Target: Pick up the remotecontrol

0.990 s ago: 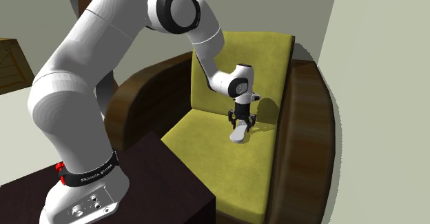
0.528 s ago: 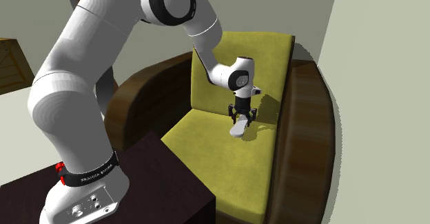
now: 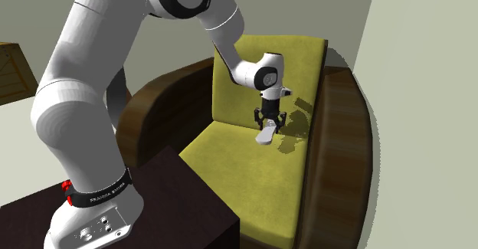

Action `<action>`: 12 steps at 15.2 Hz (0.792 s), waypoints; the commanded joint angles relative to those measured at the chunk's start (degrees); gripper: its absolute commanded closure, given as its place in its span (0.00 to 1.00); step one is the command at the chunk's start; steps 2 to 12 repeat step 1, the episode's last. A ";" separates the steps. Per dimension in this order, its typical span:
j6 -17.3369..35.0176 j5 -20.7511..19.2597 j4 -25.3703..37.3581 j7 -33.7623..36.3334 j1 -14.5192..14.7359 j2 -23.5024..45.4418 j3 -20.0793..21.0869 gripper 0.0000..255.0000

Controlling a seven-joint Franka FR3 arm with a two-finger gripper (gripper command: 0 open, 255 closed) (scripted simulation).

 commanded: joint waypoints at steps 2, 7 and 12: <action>-0.34 0.01 0.02 -0.04 -0.02 -0.33 0.00 1.00; -0.34 0.01 0.02 -0.04 -0.02 -0.33 0.00 1.00; -0.34 0.01 0.02 -0.04 -0.02 -0.33 0.00 1.00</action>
